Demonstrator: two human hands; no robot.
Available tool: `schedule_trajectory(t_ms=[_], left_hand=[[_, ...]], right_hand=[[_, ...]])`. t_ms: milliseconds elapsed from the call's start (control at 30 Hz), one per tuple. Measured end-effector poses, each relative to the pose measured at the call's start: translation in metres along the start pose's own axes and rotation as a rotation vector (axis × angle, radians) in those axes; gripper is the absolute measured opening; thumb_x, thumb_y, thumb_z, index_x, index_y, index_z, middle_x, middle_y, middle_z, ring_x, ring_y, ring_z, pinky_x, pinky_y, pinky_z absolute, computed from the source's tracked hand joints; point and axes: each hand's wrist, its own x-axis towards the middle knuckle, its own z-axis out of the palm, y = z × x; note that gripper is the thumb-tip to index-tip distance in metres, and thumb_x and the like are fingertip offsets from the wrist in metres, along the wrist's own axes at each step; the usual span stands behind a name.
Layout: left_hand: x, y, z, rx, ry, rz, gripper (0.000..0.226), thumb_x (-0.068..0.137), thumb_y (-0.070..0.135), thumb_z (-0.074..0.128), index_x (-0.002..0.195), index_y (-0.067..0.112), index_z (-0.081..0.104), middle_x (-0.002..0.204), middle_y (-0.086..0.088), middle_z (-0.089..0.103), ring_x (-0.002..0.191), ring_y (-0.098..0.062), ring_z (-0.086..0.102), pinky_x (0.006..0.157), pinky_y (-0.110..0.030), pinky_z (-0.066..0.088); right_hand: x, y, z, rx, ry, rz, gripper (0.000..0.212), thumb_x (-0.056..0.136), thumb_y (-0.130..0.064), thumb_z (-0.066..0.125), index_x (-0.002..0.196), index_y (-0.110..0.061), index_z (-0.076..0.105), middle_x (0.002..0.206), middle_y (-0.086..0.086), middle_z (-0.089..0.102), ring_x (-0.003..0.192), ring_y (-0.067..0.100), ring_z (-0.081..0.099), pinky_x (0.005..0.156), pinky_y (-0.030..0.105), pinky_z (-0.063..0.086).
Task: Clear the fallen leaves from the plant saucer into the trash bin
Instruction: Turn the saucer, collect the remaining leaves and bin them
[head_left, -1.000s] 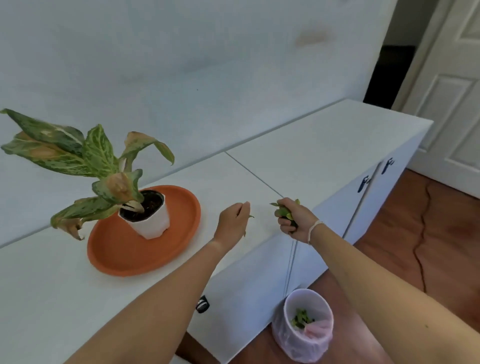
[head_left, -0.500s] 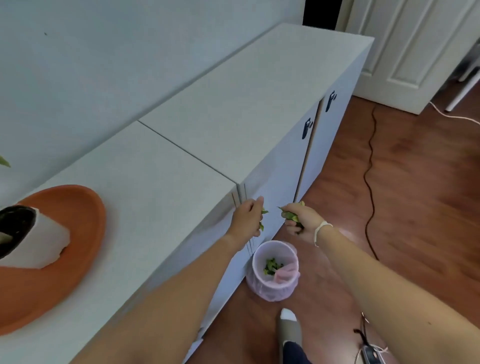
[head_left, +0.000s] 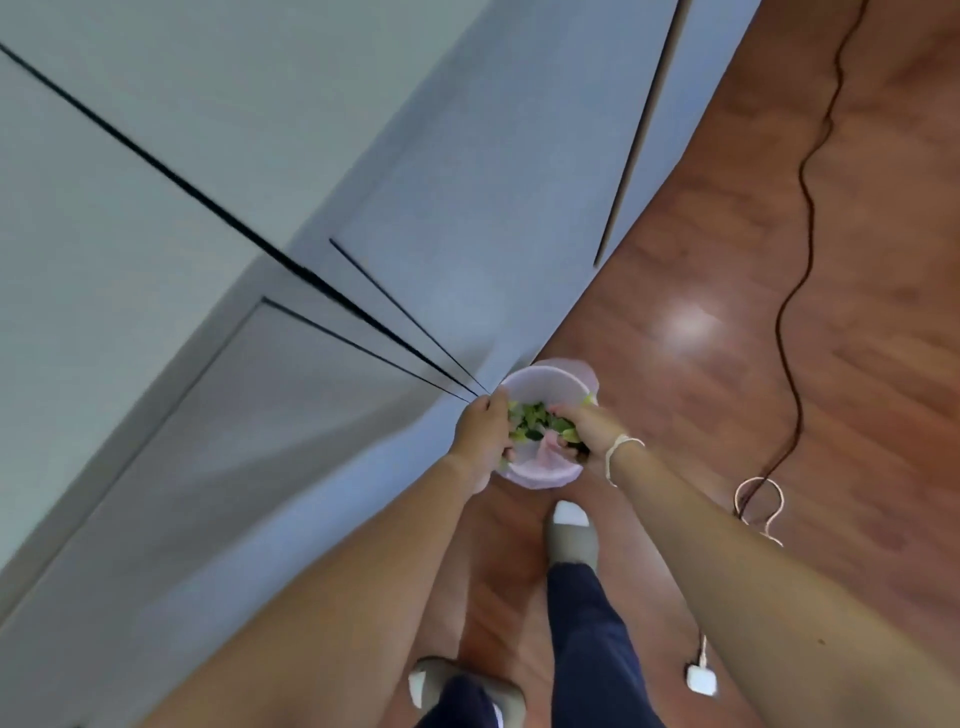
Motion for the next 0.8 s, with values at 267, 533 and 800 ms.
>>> schedule_trajectory(t_ms=[267, 533, 800], left_hand=[[0.083, -0.036, 0.025, -0.164, -0.009, -0.158, 0.054, 0.086, 0.055, 0.041, 0.118, 0.017, 0.061, 0.119, -0.008, 0.066, 0.106, -0.025, 0.064, 0.091, -0.039, 0.054], [0.084, -0.028, 0.045, -0.287, -0.093, -0.248, 0.065, 0.097, 0.051, 0.030, 0.148, 0.011, 0.027, 0.153, -0.013, 0.034, 0.140, -0.029, 0.035, 0.107, -0.031, 0.034], [0.064, -0.025, 0.041, -0.251, -0.097, -0.237, 0.059, 0.100, 0.045, 0.027, 0.145, 0.008, 0.032, 0.137, -0.014, 0.047, 0.125, -0.028, 0.048, 0.087, -0.027, 0.036]], right_hand=[[0.085, 0.031, -0.007, -0.019, 0.042, 0.056, 0.014, 0.084, -0.026, 0.057, 0.074, -0.018, 0.062, 0.082, 0.007, 0.065, 0.090, 0.028, 0.060, 0.087, 0.037, 0.051], [0.096, 0.034, -0.015, 0.327, -0.076, 0.145, 0.050, 0.089, -0.039, 0.056, 0.133, -0.020, 0.044, 0.122, 0.009, 0.050, 0.119, 0.028, 0.052, 0.104, 0.047, 0.045], [0.080, 0.032, -0.016, 0.333, -0.012, 0.123, 0.020, 0.093, -0.029, 0.047, 0.101, -0.011, 0.053, 0.062, 0.003, 0.030, 0.039, 0.009, 0.037, 0.056, 0.020, 0.051]])
